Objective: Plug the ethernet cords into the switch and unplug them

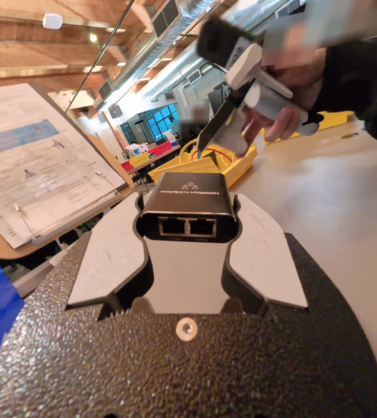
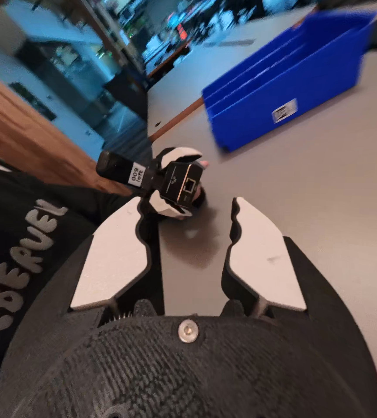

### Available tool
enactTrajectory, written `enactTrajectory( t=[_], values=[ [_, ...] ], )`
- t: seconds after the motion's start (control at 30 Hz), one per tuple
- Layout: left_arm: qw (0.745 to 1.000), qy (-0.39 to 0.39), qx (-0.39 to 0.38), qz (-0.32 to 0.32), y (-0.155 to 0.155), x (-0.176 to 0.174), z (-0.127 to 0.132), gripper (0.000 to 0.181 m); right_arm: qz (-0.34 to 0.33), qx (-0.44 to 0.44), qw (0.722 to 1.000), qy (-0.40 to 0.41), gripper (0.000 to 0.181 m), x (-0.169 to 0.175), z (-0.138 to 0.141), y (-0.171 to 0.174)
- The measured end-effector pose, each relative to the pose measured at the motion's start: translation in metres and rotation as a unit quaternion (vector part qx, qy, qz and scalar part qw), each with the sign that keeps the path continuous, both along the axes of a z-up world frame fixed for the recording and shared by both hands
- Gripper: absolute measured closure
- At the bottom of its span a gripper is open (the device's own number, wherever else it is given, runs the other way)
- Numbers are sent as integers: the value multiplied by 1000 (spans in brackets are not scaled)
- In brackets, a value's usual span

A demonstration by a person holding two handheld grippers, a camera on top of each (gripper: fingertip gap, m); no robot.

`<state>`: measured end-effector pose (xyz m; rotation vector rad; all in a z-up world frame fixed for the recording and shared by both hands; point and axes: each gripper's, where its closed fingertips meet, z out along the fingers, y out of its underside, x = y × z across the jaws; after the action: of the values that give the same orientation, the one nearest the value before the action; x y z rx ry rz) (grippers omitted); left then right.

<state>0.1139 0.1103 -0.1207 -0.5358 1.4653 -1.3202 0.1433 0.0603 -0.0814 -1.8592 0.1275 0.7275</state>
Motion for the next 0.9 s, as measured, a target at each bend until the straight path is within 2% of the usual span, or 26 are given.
enactTrajectory(
  t=[0.17, 0.2, 0.23, 0.27, 0.4, 0.5, 0.53, 0.6, 0.63, 0.67, 0.73, 0.8, 0.83, 0.9],
  values=[
    [997, -46, 53, -32, -18, -12, 6, 107, 154, -33, 981, 114, 108, -70, -23, 37],
    [996, -53, 56, -36, -19, -14, 7, 107, 180, -37, 975, 125, 114, -80, -27, 40],
    [996, -60, 56, -42, -20, -16, 8, 107, 203, -41, 970, 127, 127, -89, -31, 41],
    [995, -65, 54, -47, -20, -17, 9, 107, 218, -38, 967, 128, 148, -94, -33, 43],
    [994, -57, 97, -18, -14, -11, 0, 107, 214, -41, 970, 110, 154, -89, -43, 49],
    [997, -40, 64, -1, -11, -5, -4, 101, 172, -49, 983, 40, 155, -73, -46, 51],
    [998, -34, 49, -4, -10, -5, -4, 90, 142, -50, 989, 11, 155, -58, -42, 51],
    [999, -31, 29, 2, -4, -4, -2, 91, 51, -74, 990, -105, 155, -2, -34, 48],
    [999, -31, 21, 6, -1, -3, -1, 93, -18, -103, 978, -182, 155, 40, -30, 41],
    [999, -29, 12, 9, 2, -3, -2, 95, -85, -138, 953, -257, 155, 86, -23, 29],
    [999, -30, -4, 18, 7, -1, -1, 98, -178, -206, 872, -406, 155, 174, -5, -3],
    [999, -34, -12, 21, 9, -1, -1, 101, -235, -275, 781, -509, 155, 252, 14, -35],
    [999, -34, -12, 19, 8, 0, -2, 102, -242, -318, 741, -540, 155, 283, 17, -48],
    [999, -34, -9, 17, 7, 0, -3, 104, -234, -390, 678, -578, 155, 332, 15, -65]
  ],
)
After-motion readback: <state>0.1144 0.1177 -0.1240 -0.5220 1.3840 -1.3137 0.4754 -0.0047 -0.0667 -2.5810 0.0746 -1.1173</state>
